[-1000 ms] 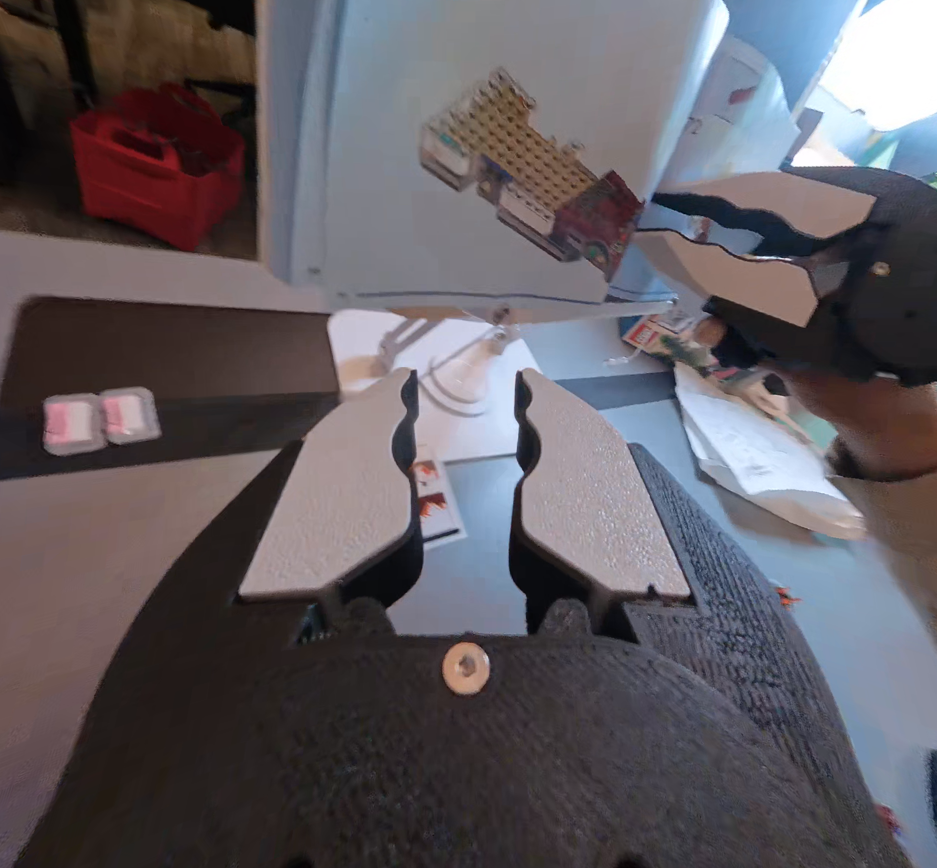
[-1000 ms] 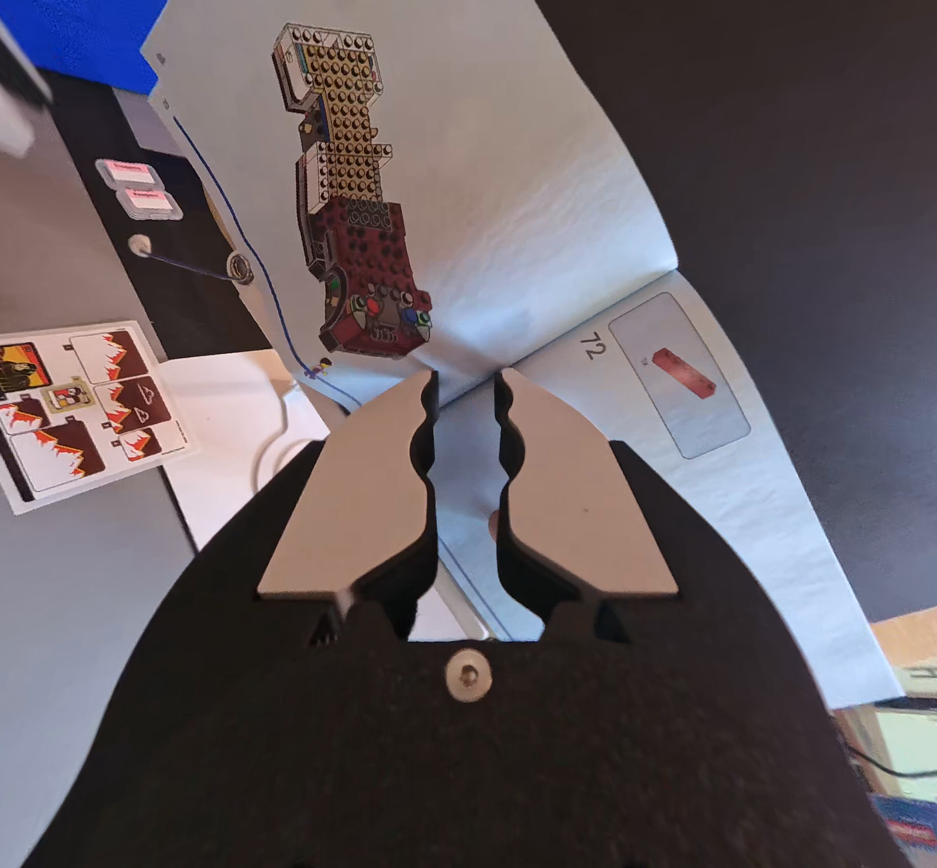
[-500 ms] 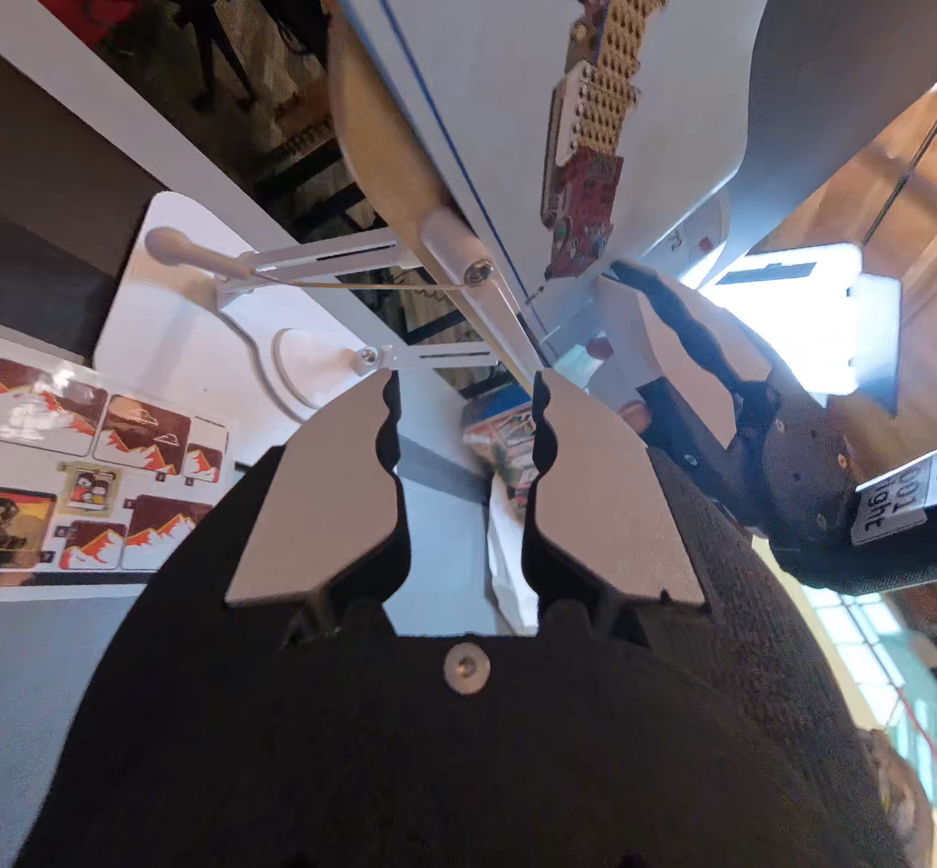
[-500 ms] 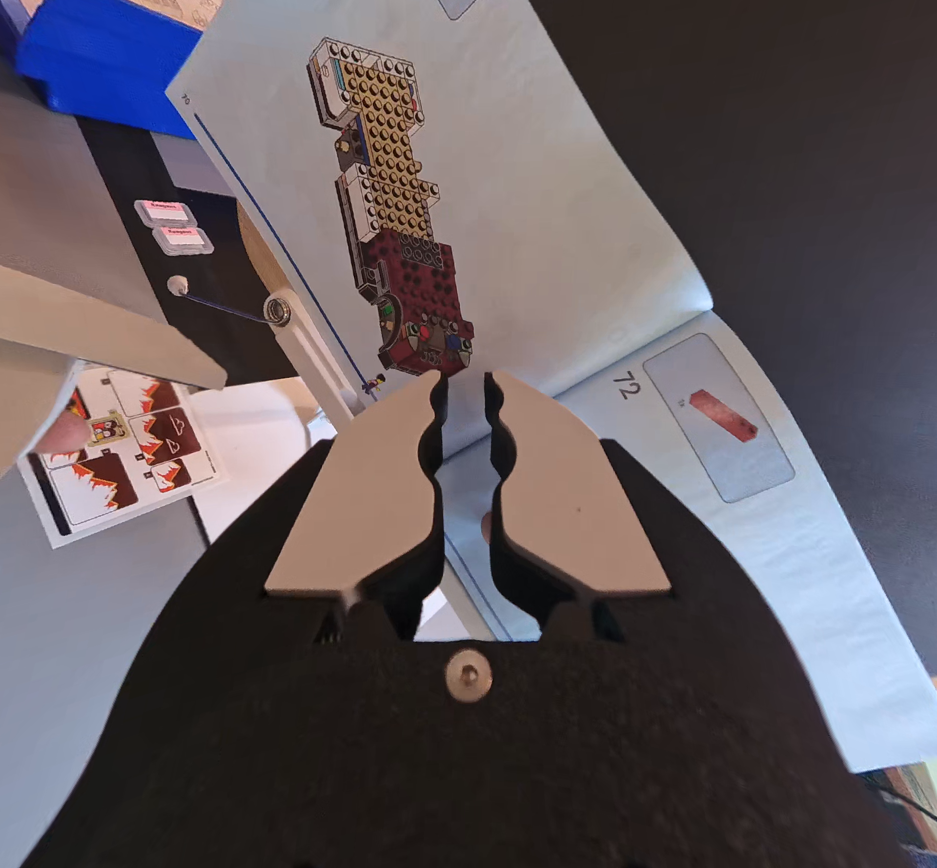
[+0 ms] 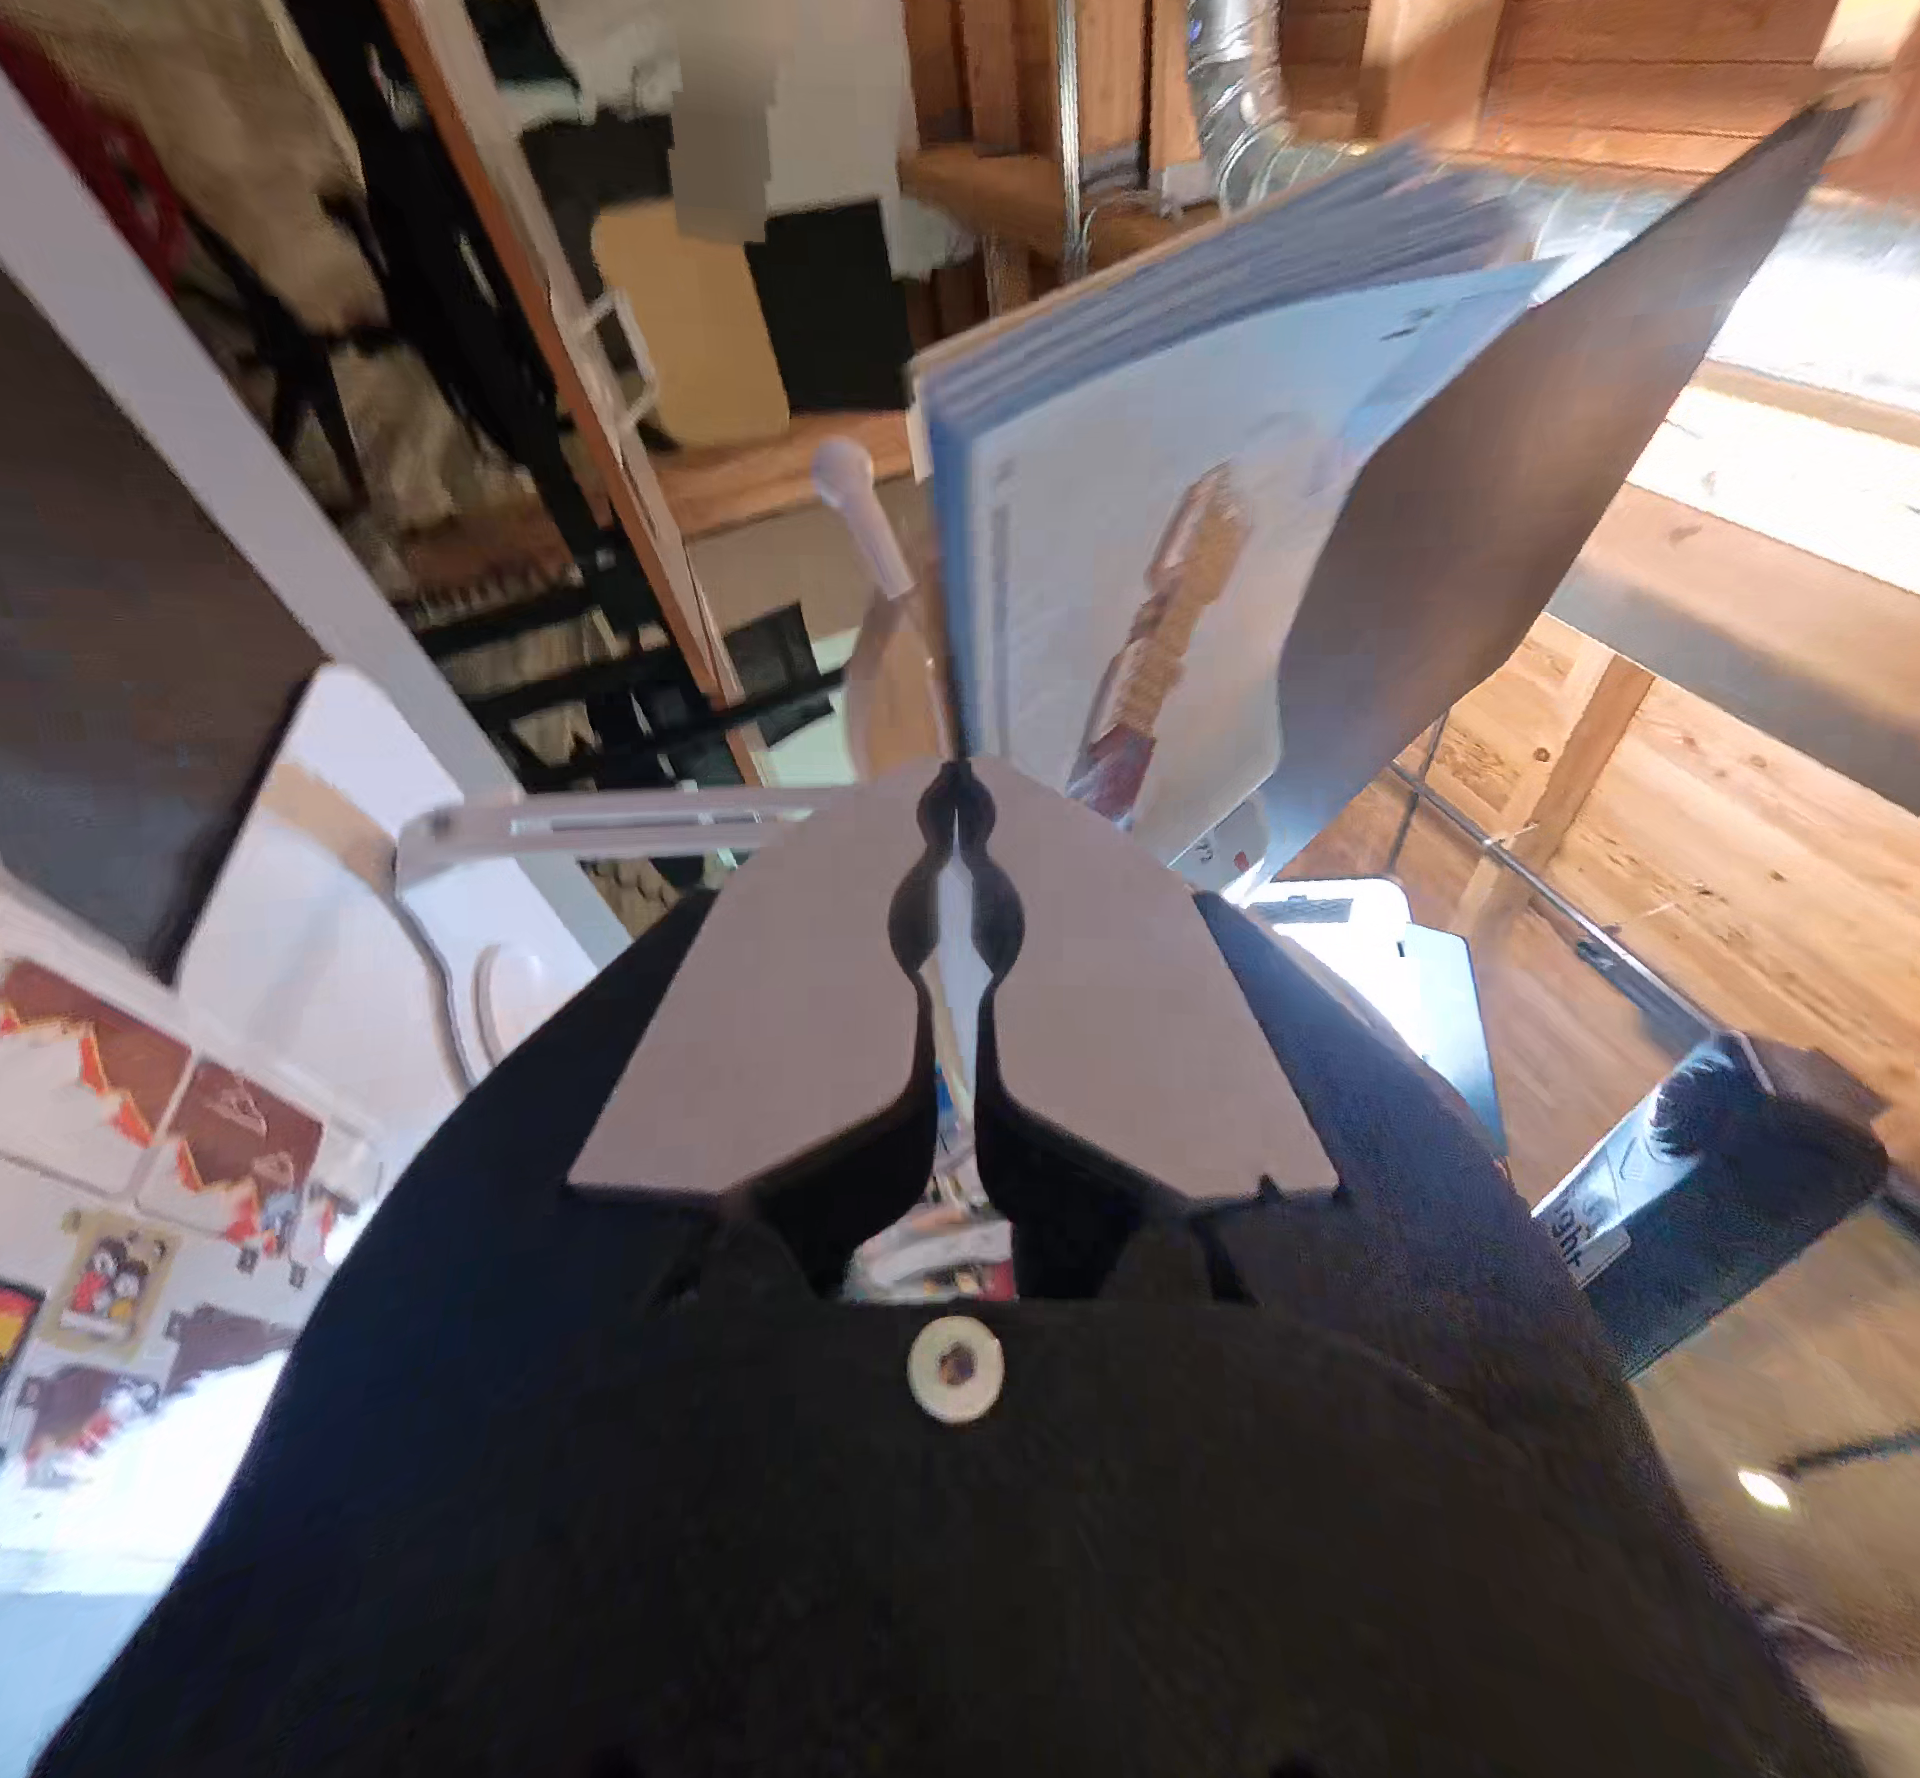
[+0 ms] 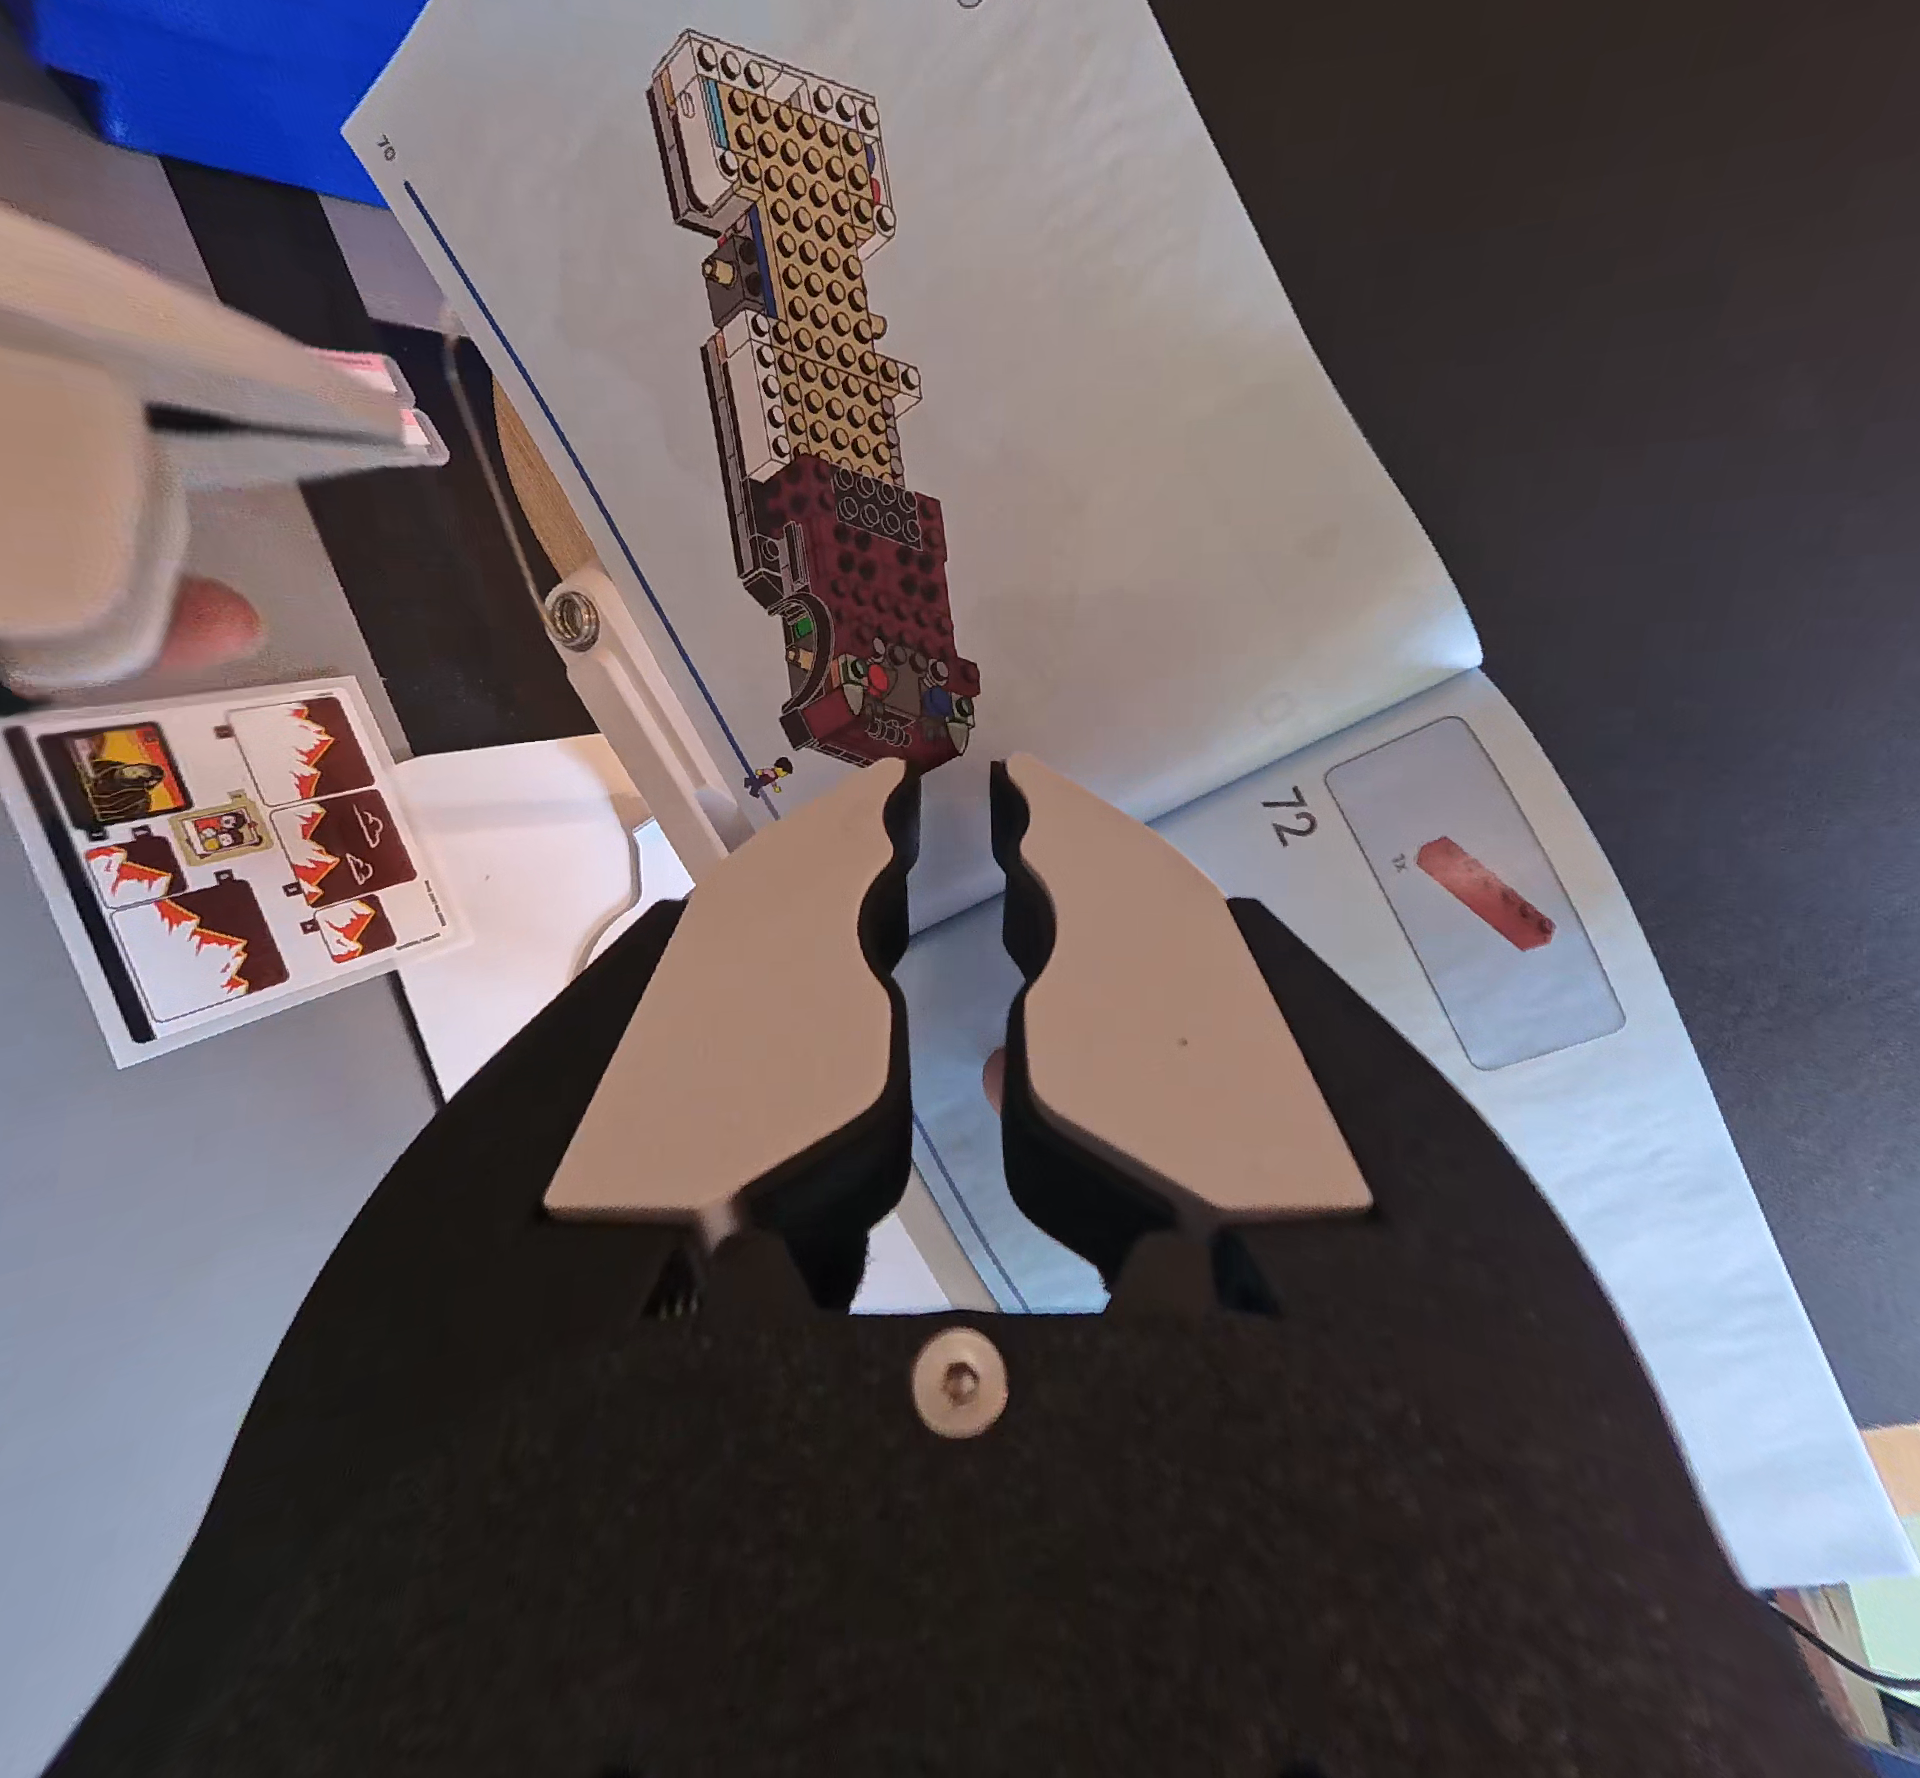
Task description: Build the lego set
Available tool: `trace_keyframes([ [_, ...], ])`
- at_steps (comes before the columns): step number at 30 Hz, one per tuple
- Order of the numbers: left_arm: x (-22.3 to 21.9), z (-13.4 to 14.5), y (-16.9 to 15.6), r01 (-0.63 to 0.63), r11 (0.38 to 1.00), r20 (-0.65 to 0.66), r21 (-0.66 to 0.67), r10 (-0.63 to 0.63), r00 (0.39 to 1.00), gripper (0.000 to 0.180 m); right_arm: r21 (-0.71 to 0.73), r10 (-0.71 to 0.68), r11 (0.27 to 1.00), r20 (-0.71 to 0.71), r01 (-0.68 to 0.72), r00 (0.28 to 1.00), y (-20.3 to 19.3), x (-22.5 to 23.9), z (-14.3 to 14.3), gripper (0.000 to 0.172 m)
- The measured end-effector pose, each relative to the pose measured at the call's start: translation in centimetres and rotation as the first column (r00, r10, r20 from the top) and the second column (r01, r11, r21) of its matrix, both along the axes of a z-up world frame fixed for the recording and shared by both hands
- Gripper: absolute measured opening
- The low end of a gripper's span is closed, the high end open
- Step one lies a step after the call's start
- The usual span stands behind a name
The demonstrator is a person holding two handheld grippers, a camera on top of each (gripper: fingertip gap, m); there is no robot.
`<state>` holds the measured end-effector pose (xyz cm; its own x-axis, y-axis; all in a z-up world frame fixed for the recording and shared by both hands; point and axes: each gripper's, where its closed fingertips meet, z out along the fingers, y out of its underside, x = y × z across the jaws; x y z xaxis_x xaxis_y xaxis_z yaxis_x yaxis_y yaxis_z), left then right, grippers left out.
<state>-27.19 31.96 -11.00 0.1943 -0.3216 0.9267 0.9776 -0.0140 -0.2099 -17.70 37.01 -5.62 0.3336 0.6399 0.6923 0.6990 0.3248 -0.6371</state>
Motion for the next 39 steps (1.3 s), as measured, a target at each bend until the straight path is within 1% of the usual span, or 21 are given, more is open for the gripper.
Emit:
trace_keyframes([
  [2, -0.2, 1.7, -0.9, -0.047, 0.999, -0.119, 0.010, 0.047, 0.992, 0.000, -0.009, -0.006, 1.000, -0.008, 0.006, 1.000, 0.2, -0.1, 0.0, 0.012],
  [5, 1.2, 4.6, -1.6, -0.078, 0.997, -0.393, -0.010, 0.068, 0.917, 0.000, -0.038, -0.007, 0.999, -0.009, 0.006, 1.000, 0.2, -0.5, -0.3, 0.010],
  [8, 0.1, 3.6, -2.0, -0.159, 0.978, -0.451, -0.132, 0.083, 0.889, 0.000, -0.028, -0.016, 0.999, -0.004, 0.016, 1.000, 0.2, -0.6, -0.4, 0.009],
  [10, 0.7, 1.7, -2.3, -0.104, 0.978, -0.366, -0.182, 0.031, 0.930, 0.008, -0.023, -0.015, 1.000, -0.004, 0.015, 1.000, 0.2, -0.6, -0.4, 0.009],
  [11, 1.5, 0.8, -2.3, -0.037, 0.981, -0.277, -0.192, -0.018, 0.961, 0.028, -0.022, -0.014, 1.000, -0.004, 0.014, 1.000, 0.2, -0.6, -0.3, 0.009],
  [12, 2.0, 0.0, -2.2, 0.005, 0.981, -0.197, -0.195, -0.044, 0.979, 0.038, -0.022, -0.014, 1.000, -0.003, 0.014, 1.000, 0.2, -0.6, -0.4, 0.009],
  [14, 2.4, -1.6, -1.5, 0.037, 0.975, -0.106, -0.218, -0.061, 0.992, 0.062, -0.023, -0.015, 1.000, 0.004, 0.015, 1.000, 0.2, -0.6, -0.4, 0.010],
  [17, 1.8, -2.4, 0.5, 0.088, 0.980, 0.112, -0.177, -0.069, 0.991, 0.075, -0.018, -0.017, 1.000, 0.018, 0.017, 1.000, 0.1, -0.5, -0.4, 0.010],
  [18, 1.2, -2.4, 1.2, 0.083, 0.984, 0.146, -0.156, -0.061, 0.987, 0.070, -0.017, -0.019, 1.000, 0.020, 0.019, 1.000, 0.1, -0.5, -0.4, 0.010],
  [21, 0.5, -1.1, 2.0, 0.117, 0.993, 0.188, -0.028, -0.109, 0.976, 0.003, -0.013, -0.027, 1.000, 0.027, 0.028, 0.999, 0.2, -0.5, -0.4, 0.010],
  [22, 0.4, -0.2, 1.5, 0.095, 0.995, 0.144, -0.003, -0.094, 0.985, 0.000, -0.013, -0.030, 0.999, 0.027, 0.030, 0.999, 0.3, -0.5, -0.4, 0.009],
  [25, 1.3, 0.7, 0.0, 0.007, 0.998, -0.063, -0.063, -0.011, 0.998, 0.001, -0.020, -0.037, 0.999, 0.018, 0.037, 0.999, 0.5, -0.5, -0.4, 0.006],
  [27, 2.2, 1.7, -0.3, -0.035, 0.997, -0.284, -0.070, 0.014, 0.959, 0.001, -0.030, -0.042, 0.999, 0.001, 0.042, 0.999, 0.5, -0.3, -0.4, 0.003],
  [28, 2.9, 2.6, -0.2, -0.064, 0.996, -0.444, -0.070, 0.026, 0.896, 0.000, -0.038, -0.041, 0.998, -0.010, 0.041, 0.999, 0.6, -0.2, -0.4, 0.003],
  [29, 3.6, 3.5, 0.2, -0.100, 0.992, -0.624, -0.072, 0.034, 0.781, 0.001, -0.050, -0.036, 0.998, -0.026, 0.034, 0.999, 0.5, -0.1, -0.4, 0.004],
  [31, 5.2, 4.6, 1.1, -0.161, 0.984, -0.891, -0.077, 0.005, 0.453, 0.000, -0.082, -0.013, 0.997, -0.050, 0.009, 0.999, 0.3, -0.2, -0.6, 0.006],
  [33, 6.6, 4.7, 2.0, -0.200, 0.977, -0.990, -0.075, -0.049, 0.132, 0.000, -0.101, 0.004, 0.995, -0.064, -0.011, 0.998, 0.1, -0.3, -0.6, 0.006],
  [36, 8.8, 3.7, 3.1, -0.183, 0.981, -0.960, -0.066, -0.113, -0.257, 0.001, -0.153, 0.028, 0.987, -0.092, -0.042, 0.995, -0.2, -0.5, -0.9, 0.003],
  [37, 8.7, 3.6, 3.3, -0.191, 0.981, -0.930, -0.032, -0.099, -0.353, 0.000, -0.165, 0.046, 0.984, -0.096, -0.061, 0.994, -0.4, -0.4, -1.0, 0.003],
  [38, 8.8, 3.5, 3.3, -0.171, 0.985, -0.912, -0.020, -0.088, -0.400, 0.000, -0.191, 0.069, 0.977, -0.113, -0.090, 0.991, -0.7, -0.2, -1.1, 0.005],
  [39, 8.9, 3.4, 3.3, -0.144, 0.989, -0.914, -0.040, -0.095, -0.395, 0.001, -0.225, 0.094, 0.966, -0.144, -0.125, 0.985, -1.1, 0.1, -1.0, 0.009],
])
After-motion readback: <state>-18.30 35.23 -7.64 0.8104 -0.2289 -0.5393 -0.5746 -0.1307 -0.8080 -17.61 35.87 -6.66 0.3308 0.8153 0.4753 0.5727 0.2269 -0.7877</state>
